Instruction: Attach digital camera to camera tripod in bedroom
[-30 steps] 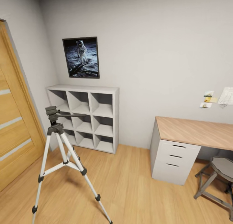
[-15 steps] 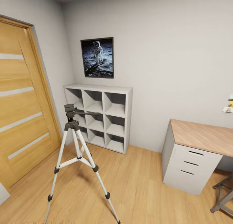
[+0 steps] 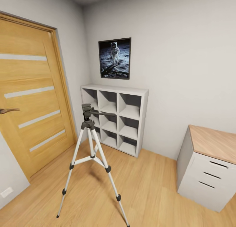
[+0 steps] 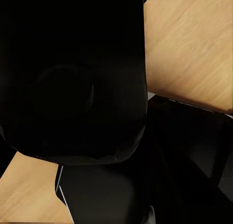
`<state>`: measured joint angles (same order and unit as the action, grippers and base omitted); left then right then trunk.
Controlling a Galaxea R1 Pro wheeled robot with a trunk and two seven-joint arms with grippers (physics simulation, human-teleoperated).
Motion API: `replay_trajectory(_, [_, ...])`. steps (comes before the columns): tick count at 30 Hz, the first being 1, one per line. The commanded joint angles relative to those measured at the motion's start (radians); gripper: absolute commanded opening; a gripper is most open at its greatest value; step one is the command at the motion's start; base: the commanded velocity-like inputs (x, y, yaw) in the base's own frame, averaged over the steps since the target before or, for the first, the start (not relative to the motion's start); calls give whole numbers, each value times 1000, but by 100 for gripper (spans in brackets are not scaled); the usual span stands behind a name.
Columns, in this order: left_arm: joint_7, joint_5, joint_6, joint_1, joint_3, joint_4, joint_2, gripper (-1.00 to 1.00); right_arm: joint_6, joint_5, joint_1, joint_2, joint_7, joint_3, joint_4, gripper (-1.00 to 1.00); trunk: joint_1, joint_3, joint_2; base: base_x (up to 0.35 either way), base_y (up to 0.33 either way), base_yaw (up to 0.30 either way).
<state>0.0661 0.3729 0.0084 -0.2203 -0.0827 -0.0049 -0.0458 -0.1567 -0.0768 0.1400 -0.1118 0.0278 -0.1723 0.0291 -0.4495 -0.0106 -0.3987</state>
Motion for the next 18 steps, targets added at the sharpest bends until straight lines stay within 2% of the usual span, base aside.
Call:
replay_trajectory(1, [1, 7, 1, -1, -8, 0, 0, -100, -6, -8, 1, 0, 3, -7, 3, 100, 0, -1, -1, 0, 0, 270])
replay_trajectory(18, [1, 7, 1, -1, -8, -1, 0, -100, -6, -9, 1, 0, 3, -7, 3, 100, 0, -1, -1, 0, 0, 270])
